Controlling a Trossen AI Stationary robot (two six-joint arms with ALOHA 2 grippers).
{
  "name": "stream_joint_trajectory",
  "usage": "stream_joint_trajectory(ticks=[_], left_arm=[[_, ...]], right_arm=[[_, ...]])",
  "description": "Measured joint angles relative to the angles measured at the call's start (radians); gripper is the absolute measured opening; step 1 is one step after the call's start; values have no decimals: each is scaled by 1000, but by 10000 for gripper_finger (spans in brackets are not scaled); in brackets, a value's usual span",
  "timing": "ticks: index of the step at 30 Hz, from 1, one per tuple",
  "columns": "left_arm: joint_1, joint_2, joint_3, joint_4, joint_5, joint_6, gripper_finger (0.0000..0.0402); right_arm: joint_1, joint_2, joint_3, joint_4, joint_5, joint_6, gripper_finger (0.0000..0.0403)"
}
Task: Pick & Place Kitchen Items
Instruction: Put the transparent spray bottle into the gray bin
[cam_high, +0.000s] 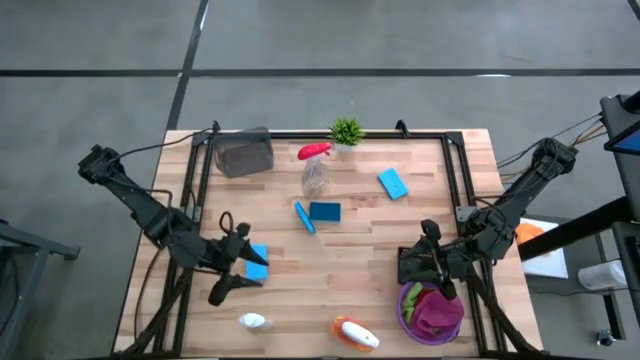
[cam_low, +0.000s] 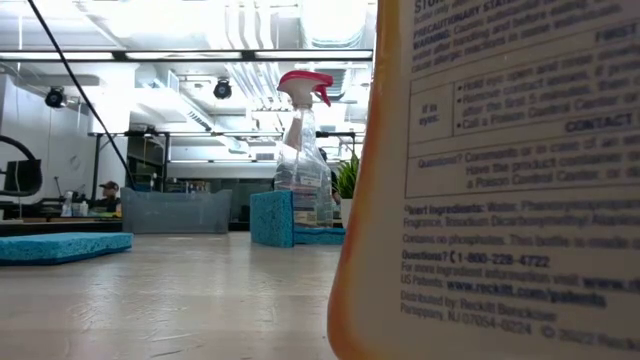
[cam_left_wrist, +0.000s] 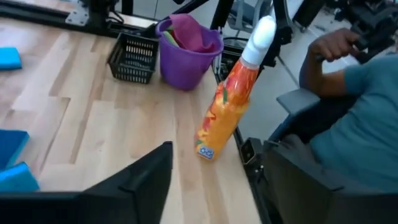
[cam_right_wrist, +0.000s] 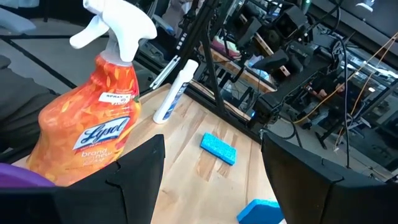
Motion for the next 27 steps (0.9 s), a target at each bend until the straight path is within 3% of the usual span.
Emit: stream_joint_trajectory(ticks=[5, 8, 12, 18, 27], left_arm=[[-9, 0, 0, 1, 1, -46, 299], [-9, 0, 0, 0, -9, 9, 311], [39, 0, 19, -18, -142, 146, 313], [211, 16, 78, -158, -311, 213, 313], [532, 136, 269, -286, -197, 445, 314]], right_arm=[[0, 0, 0, -12, 2, 9, 265], [0, 0, 0, -12, 2, 14, 265], [0, 0, 1, -12, 3, 15, 265], [0, -1, 1, -12, 34, 19, 265], [0, 0, 1, -20, 37, 42, 265]])
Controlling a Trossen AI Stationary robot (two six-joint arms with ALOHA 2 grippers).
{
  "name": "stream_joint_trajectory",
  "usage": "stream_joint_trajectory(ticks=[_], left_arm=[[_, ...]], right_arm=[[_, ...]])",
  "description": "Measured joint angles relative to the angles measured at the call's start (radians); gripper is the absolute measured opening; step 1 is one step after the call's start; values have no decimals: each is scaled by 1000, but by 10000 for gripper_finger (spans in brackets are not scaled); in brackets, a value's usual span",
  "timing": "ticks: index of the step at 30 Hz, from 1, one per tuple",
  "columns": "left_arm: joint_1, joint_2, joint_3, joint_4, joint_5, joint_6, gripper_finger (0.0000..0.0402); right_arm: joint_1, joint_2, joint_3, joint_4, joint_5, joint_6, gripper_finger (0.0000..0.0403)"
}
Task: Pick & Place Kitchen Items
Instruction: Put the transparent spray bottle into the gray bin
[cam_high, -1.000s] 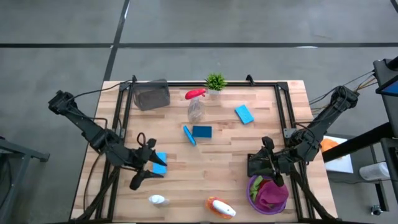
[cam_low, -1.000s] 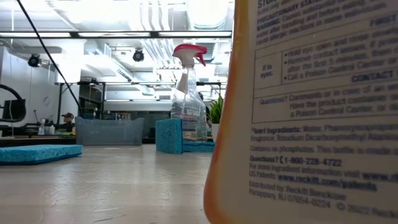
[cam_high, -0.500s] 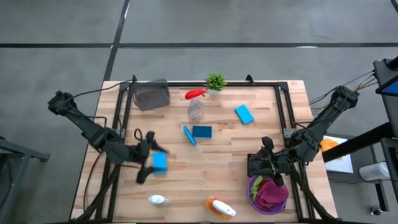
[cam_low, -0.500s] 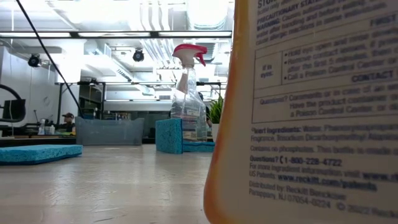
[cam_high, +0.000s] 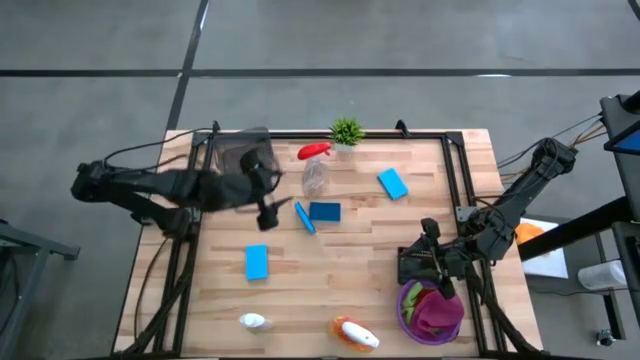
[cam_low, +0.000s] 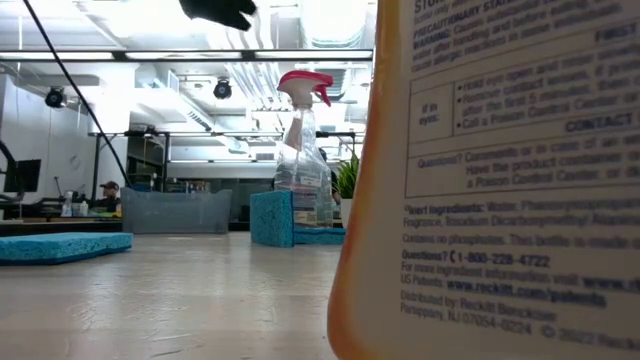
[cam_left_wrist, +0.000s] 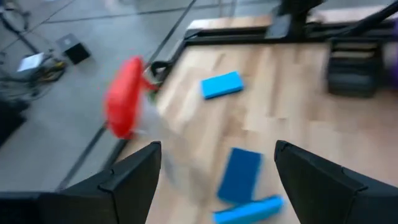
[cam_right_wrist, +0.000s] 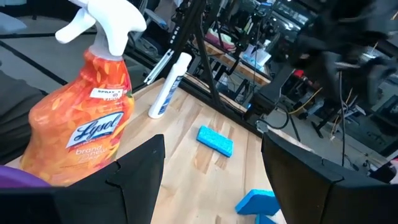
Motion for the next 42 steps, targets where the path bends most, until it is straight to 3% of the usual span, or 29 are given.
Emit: stream_joint_trajectory(ticks=[12, 24, 28, 42], left_arm=[[321, 304, 434, -240, 185, 183, 314], [456, 662, 886, -572, 239, 291, 314], [475, 691, 929, -598, 319, 299, 314], [513, 696, 925, -653, 410, 272, 314]], right_arm=[[0, 4, 0, -37, 0, 35, 265], [0, 11, 0, -57, 0, 54, 265], [0, 11, 0, -66, 0, 68, 265], [0, 10, 0, -75, 0, 75, 265]])
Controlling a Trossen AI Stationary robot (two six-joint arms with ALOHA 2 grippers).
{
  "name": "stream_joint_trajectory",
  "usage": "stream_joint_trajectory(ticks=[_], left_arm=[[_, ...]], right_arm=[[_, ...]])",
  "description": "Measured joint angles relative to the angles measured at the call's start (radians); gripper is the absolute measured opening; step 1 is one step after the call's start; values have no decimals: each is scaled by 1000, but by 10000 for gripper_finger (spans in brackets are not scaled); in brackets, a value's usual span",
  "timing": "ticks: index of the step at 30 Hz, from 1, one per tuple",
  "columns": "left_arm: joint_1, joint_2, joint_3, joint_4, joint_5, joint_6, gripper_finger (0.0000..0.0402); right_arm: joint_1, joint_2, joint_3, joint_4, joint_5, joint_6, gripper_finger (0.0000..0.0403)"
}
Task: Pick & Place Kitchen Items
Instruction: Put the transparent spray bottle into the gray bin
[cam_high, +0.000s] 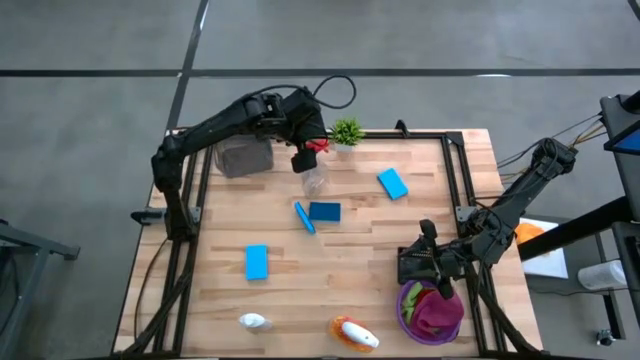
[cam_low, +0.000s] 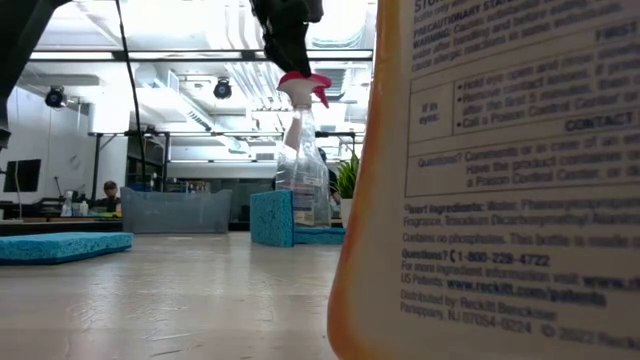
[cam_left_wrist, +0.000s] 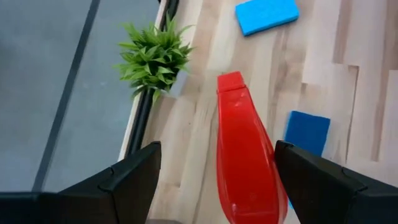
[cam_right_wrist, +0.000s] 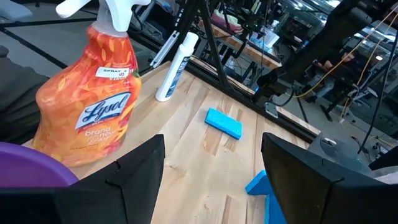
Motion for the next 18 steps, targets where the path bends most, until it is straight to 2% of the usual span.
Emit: stream_joint_trajectory(ticks=[11, 18], left_arm=[[1, 0, -39, -9, -1, -27, 309], [1, 0, -107, -8, -1, -18, 257]], right_arm=[[0, 0, 0, 0, 0, 0, 265], [0, 0, 0, 0, 0, 0, 265]])
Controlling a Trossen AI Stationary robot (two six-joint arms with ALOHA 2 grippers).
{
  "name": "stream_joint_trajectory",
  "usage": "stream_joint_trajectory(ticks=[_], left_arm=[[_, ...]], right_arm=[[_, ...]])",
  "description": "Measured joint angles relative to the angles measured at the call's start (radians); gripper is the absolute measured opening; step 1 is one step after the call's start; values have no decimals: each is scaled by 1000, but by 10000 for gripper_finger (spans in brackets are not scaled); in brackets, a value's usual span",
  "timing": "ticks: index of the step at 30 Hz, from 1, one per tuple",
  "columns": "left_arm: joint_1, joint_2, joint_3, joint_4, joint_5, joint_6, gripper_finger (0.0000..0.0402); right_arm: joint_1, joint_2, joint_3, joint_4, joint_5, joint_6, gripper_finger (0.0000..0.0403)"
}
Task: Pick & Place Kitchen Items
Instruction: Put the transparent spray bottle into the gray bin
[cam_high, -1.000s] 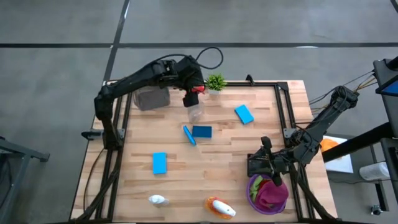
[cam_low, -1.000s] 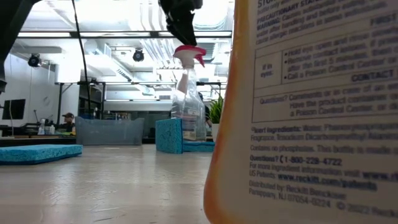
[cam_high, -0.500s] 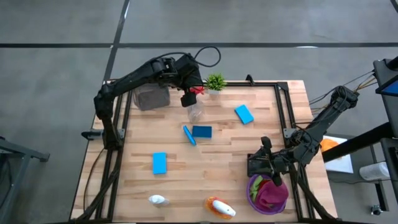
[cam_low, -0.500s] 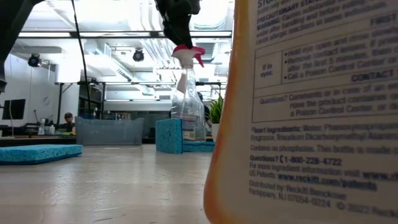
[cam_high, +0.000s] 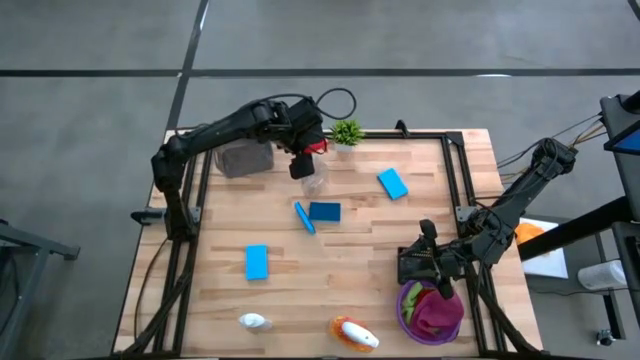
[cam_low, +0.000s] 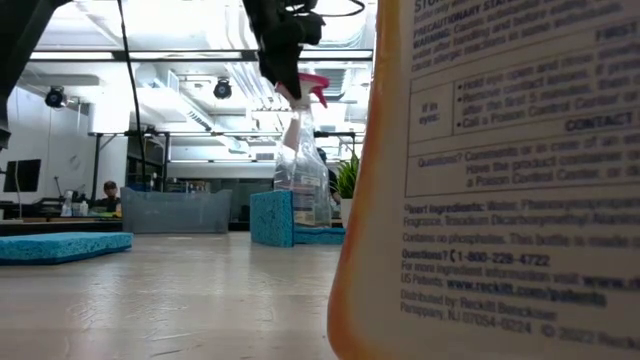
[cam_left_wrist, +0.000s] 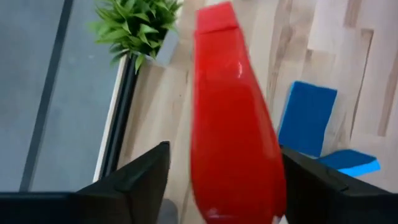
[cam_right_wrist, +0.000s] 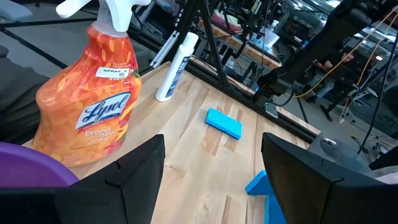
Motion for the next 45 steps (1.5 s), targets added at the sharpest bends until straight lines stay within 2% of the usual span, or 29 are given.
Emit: stream_joint_trajectory(ticks=[9, 17, 30, 33, 36, 45], left_arm=[[0, 0, 2, 1, -1, 3, 142], [2, -9, 3, -35, -1, -47, 141], [82, -129, 68, -197, -62, -417, 133], [110, -159, 64, -268, -108, -480, 133], [134, -181, 62, -328, -140, -507, 133], [152, -224, 97, -312, -132, -521, 133]], right_arm=[[0, 0, 0, 0, 0, 0, 265], [0, 0, -1, 0, 0, 0, 265], [0, 0, -1, -8, 0, 15, 265], [0, 0, -1, -8, 0, 18, 265], [0, 0, -1, -8, 0, 18, 265], [0, 0, -1, -8, 0, 18, 265]])
